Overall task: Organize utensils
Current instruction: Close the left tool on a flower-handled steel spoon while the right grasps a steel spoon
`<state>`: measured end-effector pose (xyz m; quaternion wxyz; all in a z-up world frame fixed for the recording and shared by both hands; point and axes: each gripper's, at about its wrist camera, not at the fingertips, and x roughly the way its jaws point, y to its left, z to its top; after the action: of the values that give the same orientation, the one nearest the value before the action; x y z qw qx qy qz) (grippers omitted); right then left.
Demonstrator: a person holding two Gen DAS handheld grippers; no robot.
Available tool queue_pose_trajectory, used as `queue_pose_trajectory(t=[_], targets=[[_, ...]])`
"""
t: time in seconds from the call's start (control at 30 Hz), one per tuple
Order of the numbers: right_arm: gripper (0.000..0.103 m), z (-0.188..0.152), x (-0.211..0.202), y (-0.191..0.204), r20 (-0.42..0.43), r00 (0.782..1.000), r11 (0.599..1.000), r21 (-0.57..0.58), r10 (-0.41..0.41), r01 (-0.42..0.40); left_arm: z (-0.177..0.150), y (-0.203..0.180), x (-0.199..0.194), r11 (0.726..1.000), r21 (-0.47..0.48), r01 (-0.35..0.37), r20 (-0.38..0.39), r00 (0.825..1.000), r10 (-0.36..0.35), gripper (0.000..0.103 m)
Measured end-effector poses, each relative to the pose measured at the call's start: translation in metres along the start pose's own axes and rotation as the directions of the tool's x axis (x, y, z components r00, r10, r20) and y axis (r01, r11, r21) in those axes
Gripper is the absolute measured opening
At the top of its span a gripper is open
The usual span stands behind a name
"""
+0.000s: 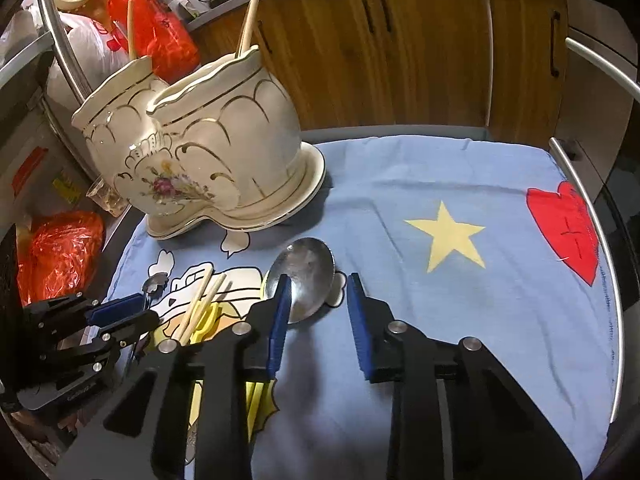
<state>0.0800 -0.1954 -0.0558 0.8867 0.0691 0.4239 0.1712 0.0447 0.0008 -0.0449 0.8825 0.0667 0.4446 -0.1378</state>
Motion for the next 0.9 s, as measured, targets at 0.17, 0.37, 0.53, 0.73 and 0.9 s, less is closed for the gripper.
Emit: queue_pose_trajectory(t=[0.17, 0.37, 0.53, 0.73, 0.9], targets=[[0.027, 0.002, 0.003, -0.001, 0.001, 1.0, 1.0, 0.007, 0.004, -0.004, 0.003, -0.001, 0.002, 1.0, 0.008, -0.017, 0.006, 1.0, 0.017, 0.024], [0.026, 0.005, 0.012, -0.006, -0.01, 1.0, 0.999, 0.029, 0.03, -0.03, 0.003, -0.001, 0.004, 1.0, 0.001, -0.022, 0.011, 1.0, 0.022, 0.02], [0.026, 0.007, 0.013, -0.006, -0.005, 0.999, 0.998, 0.032, 0.046, -0.046, 0.002, -0.001, 0.004, 0.999, 0.012, -0.038, 0.015, 0.999, 0.038, 0.014], [0.006, 0.011, 0.011, -0.015, 0.003, 0.993, 0.987, 0.114, 0.117, -0.117, 0.003, 0.004, 0.004, 1.0, 0.002, -0.026, 0.014, 1.0, 0.026, 0.008], [0.004, 0.013, 0.002, -0.017, 0.022, 0.988, 0.978, 0.143, 0.15, -0.151, 0.003, 0.011, 0.003, 1.0, -0.019, 0.006, 0.009, 1.0, -0.006, 0.005]])
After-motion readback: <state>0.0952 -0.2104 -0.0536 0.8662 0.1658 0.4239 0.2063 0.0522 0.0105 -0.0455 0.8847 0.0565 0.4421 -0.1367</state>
